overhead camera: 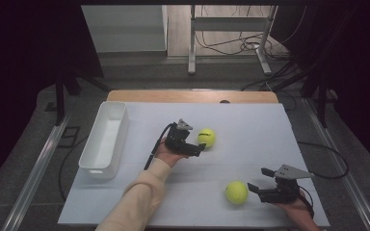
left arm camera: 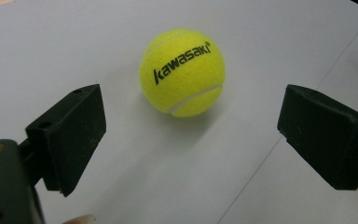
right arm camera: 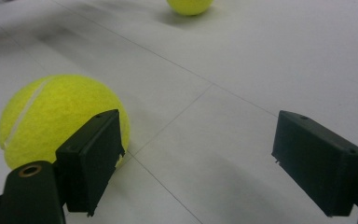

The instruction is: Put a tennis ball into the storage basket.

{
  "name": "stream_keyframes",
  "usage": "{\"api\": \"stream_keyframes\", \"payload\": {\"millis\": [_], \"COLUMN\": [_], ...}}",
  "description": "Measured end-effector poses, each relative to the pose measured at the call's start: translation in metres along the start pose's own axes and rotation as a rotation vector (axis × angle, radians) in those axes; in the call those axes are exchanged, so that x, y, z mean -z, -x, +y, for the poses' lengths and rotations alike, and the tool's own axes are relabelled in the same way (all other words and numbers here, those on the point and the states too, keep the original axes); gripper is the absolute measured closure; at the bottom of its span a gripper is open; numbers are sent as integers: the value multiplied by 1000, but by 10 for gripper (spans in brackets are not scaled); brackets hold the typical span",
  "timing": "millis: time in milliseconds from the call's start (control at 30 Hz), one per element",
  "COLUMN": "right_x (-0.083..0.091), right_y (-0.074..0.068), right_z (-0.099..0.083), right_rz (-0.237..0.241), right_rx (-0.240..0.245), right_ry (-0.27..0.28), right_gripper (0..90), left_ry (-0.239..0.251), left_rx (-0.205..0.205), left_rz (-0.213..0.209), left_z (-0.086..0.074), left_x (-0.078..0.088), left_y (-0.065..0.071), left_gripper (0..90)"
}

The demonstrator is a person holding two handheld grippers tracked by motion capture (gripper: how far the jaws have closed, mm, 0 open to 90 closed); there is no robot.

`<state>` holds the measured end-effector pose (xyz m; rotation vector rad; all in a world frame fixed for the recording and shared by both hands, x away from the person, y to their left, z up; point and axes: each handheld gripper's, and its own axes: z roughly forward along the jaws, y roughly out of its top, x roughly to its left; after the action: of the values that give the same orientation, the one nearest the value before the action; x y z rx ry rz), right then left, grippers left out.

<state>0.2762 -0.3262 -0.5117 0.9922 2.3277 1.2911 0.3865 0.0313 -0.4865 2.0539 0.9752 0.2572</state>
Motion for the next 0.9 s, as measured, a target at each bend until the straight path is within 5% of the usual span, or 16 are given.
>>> {"api": "stream_keyframes", "payload": {"millis": [900], "right_x": [0], "right_y": [0], "right_z": [0], "right_rz": [-2], "right_rx": [-1], "right_ry": [-2], "right_gripper": [164], "left_ry": [-56], "left_rx": [1], "left_rz": [-5], "left_z": [16], "left_x": [-38], "left_y": [0], "left_gripper": [87]}}
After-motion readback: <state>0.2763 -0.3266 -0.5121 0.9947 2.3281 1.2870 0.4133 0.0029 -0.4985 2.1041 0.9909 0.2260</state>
